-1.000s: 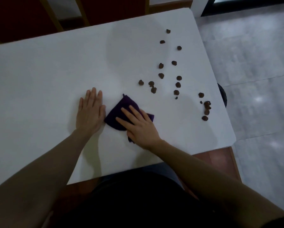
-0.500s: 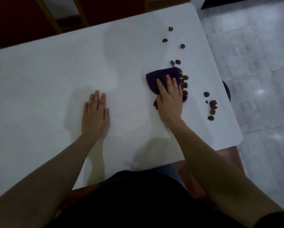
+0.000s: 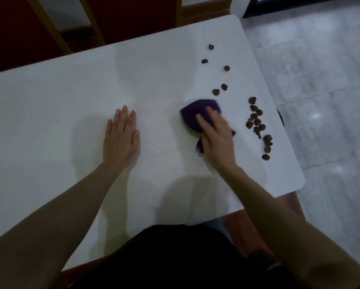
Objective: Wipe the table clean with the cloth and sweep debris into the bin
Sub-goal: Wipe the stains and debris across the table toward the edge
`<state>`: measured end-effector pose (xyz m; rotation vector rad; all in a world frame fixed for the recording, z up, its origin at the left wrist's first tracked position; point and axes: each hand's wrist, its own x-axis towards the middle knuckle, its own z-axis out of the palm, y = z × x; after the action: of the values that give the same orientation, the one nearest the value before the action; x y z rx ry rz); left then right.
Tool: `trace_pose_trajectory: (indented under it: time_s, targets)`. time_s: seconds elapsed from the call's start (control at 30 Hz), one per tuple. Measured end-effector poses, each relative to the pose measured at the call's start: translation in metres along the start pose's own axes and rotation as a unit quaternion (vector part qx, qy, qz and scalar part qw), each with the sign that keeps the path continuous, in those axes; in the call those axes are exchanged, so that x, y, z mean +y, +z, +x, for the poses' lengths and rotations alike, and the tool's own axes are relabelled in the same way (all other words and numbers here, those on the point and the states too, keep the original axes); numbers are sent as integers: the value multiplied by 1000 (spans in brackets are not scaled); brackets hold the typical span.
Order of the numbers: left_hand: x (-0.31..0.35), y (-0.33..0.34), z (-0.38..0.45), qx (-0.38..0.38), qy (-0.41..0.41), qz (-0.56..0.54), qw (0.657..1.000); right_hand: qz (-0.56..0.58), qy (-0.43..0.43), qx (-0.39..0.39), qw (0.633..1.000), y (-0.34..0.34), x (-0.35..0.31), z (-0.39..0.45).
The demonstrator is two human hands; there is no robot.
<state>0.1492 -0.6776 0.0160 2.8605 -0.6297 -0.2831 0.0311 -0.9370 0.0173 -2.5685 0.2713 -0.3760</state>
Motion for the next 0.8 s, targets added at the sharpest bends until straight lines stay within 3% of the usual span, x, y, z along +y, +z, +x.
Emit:
trace_pose_trajectory:
  time_s: [0.13, 0.27, 0.53, 0.8]
  targets:
    - [-8, -8, 36, -10, 18, 19, 1000, -52, -116, -130, 983, 38, -29, 11]
    - [-17, -13, 65, -16, 14, 34, 999, -75, -117, -127, 982, 58, -31, 59]
    - [-19, -2, 69, -21, 9, 40, 999, -87, 25, -53, 994, 57, -1, 134]
    - [-19, -6, 70, -27, 13, 28, 999, -122, 199, 3, 972, 36, 25, 124]
